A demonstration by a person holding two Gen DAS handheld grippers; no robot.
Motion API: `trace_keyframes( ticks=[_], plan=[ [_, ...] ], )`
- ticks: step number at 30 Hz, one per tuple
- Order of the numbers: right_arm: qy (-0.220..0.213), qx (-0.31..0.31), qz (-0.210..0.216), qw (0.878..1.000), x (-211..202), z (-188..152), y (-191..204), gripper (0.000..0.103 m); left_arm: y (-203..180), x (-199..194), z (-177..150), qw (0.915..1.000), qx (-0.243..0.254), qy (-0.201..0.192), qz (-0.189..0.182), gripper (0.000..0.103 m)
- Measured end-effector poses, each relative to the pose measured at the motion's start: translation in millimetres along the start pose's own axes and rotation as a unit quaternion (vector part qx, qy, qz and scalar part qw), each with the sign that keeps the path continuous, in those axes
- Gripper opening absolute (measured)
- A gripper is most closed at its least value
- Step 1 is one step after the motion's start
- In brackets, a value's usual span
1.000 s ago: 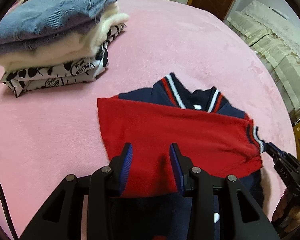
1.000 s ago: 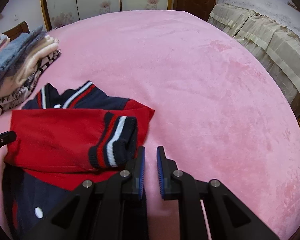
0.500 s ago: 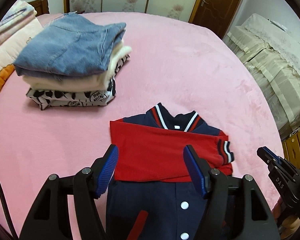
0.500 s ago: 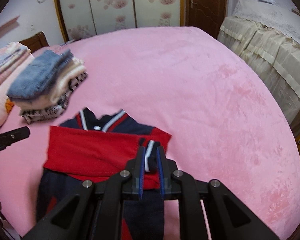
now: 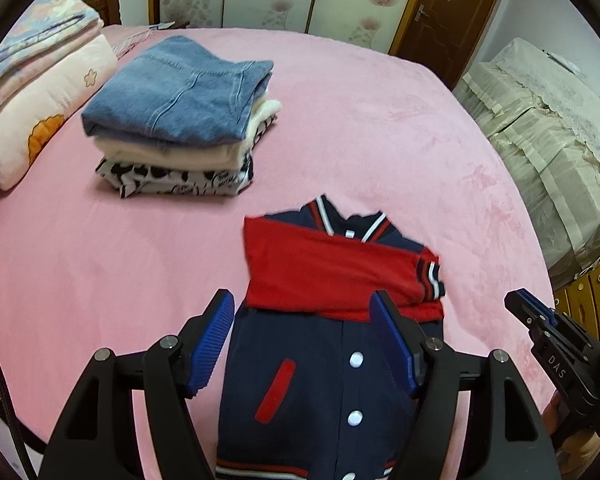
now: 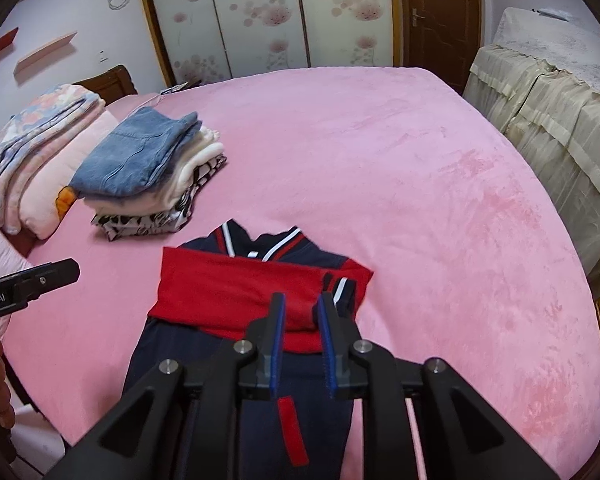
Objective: Fold large clothes
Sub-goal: 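Move both tools to the striped hem and grasp it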
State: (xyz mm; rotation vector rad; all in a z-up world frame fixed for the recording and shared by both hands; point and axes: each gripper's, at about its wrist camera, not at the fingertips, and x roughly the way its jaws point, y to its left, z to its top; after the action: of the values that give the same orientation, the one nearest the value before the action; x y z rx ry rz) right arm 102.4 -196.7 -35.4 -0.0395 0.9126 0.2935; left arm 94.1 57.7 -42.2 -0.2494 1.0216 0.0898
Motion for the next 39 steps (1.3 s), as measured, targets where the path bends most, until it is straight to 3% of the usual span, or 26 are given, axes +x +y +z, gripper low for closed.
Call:
trace_keyframes(
  ticks=[13,14,16,24,30,39],
  plan=[
    [0.039,0.019,-0.001,0.999,4.5,-93.6,9.3,0.02,50.5,35.0,-81.4,0.9974,-0.007,0.071,-0.012,0.069],
    [0.044,0.018,-0.007,0.999,4.9,-104.6,9.5,0.022,54.9,37.9,-89.2,0.997,-0.01,0.076,-0.015,0.069],
    [0.054,0.019,-0.016,0.998,5.8,-121.1,8.3,0.036,64.1,44.5,-104.7,0.9956,-0.017,0.09,-0.02,0.069],
    [0.093,0.039,-0.025,0.995,11.9,-184.4,-11.7,0.037,101.3,81.5,-164.7,0.9837,-0.062,0.157,-0.062,0.068],
    [0.108,0.067,-0.02,0.992,14.1,-212.0,-30.4,0.037,108.4,95.7,-190.3,0.9806,-0.068,0.162,-0.087,0.067],
    [0.12,0.074,0.027,0.99,25.8,-232.3,-39.8,0.037,109.7,105.5,-202.5,0.9773,-0.045,0.165,-0.124,0.068]
  ],
)
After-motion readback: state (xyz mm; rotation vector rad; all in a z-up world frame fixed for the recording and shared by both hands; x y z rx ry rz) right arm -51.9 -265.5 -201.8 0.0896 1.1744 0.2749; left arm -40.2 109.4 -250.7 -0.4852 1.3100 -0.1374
